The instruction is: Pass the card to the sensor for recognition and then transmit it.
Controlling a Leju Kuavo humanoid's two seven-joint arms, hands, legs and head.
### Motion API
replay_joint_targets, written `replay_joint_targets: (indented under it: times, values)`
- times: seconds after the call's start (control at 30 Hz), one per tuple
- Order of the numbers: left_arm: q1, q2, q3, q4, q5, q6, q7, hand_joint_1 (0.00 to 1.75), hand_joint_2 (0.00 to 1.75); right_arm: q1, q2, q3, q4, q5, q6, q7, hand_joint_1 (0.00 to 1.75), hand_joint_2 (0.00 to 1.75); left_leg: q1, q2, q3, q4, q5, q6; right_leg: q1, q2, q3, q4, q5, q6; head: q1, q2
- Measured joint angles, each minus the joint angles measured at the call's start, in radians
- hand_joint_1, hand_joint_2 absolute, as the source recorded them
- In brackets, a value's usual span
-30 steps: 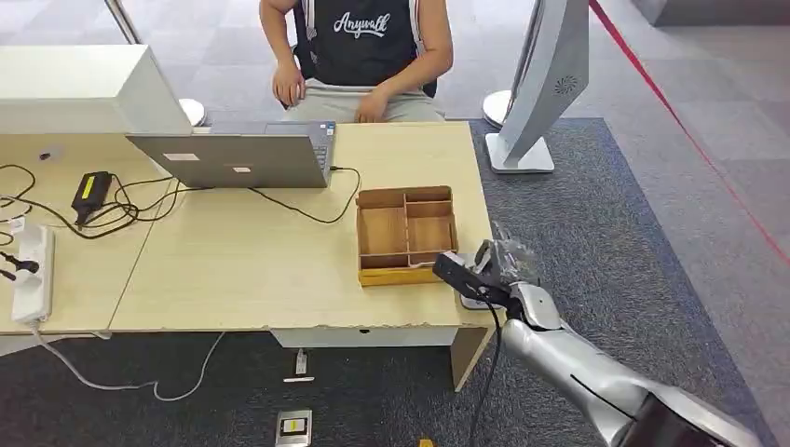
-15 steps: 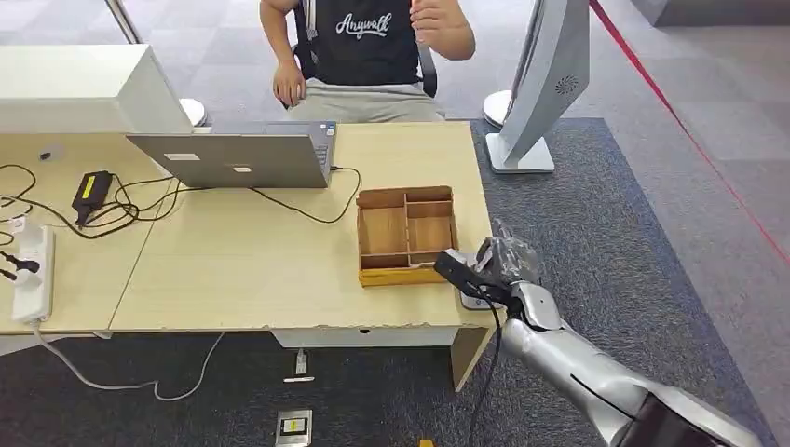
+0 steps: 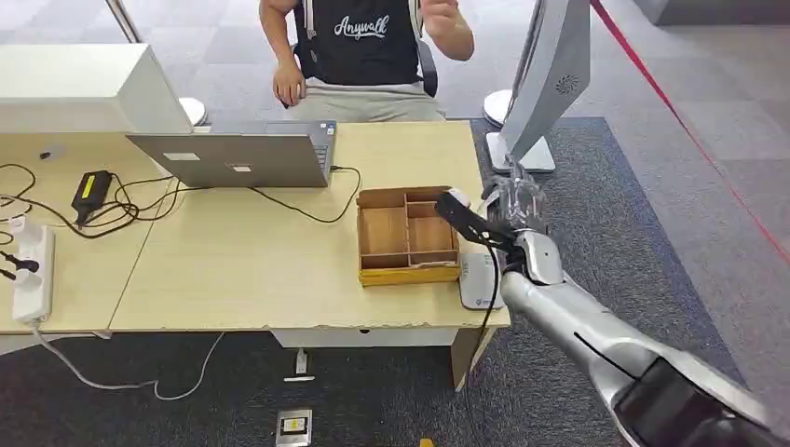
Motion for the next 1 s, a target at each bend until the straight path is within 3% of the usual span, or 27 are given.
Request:
replay_joint_targets:
  times: [0.3, 0.7, 1.0]
  values:
    - [0.003, -0.001, -0.048, 0.0, 0.0, -0.017, -0.009, 0.0, 1.75, -0.091, -0.055, -0.056, -0.12, 0.093, 0.045, 0.1, 1.75, 1.75, 0.0, 0.0, -0.001, 0.0, 0.0, 0.0, 0.0, 0.0, -0.001, 0.0, 0.0, 0.0, 0.0, 0.0]
    - [0.003, -0.004, -0.08, 0.0, 0.0, -0.019, -0.011, 0.0, 1.75, -0.101, -0.078, -0.084, -0.192, 0.11, 0.05, 0.109, 1.75, 1.75, 0.0, 0.0, -0.001, 0.0, 0.0, 0.0, 0.0, 0.0, -0.001, 0.0, 0.0, 0.0, 0.0, 0.0]
    - [0.001, -0.009, -0.12, -0.002, 0.0, -0.034, 0.001, 0.0, 1.75, -0.139, -0.035, -0.072, -0.202, 0.166, 0.148, 0.102, 1.75, 1.75, 0.0, 0.0, -0.002, 0.0, 0.0, 0.0, 0.0, 0.0, -0.001, 0.0, 0.0, 0.0, 0.0, 0.0]
